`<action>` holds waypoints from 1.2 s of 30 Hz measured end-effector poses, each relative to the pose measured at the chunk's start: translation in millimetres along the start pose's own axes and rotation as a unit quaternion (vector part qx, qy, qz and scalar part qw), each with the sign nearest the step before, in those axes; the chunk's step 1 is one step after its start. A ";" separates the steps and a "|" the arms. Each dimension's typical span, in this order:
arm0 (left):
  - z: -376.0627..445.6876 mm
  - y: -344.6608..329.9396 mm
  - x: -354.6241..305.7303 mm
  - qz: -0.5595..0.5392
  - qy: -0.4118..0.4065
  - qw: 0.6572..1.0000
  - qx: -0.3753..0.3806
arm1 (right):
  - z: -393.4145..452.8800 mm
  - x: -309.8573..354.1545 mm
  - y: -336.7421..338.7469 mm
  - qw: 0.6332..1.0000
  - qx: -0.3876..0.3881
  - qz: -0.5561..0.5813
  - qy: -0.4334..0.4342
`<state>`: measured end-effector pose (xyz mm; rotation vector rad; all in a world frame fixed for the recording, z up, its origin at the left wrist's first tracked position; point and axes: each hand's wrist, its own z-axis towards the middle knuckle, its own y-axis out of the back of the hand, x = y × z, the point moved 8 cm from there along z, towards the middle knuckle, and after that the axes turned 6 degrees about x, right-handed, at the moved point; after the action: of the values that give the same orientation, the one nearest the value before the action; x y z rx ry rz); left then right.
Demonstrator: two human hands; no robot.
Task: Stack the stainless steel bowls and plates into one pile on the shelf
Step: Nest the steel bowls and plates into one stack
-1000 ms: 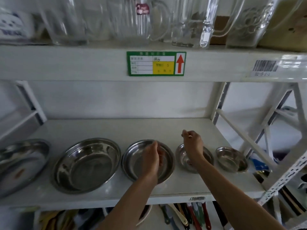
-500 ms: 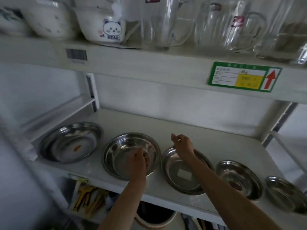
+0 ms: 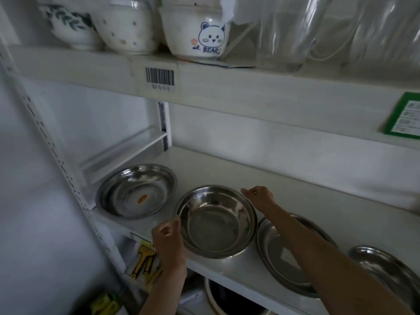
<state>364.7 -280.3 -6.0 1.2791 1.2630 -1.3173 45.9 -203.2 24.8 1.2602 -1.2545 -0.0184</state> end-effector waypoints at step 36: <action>27.3 10.5 5.6 -0.100 0.050 0.993 -0.021 | 25.1 31.9 -15.6 0.988 -0.050 0.131 0.063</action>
<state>372.0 -308.1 -13.7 1.2268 1.5143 -1.3719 50.4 -246.1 30.4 0.9885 -1.2847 0.1828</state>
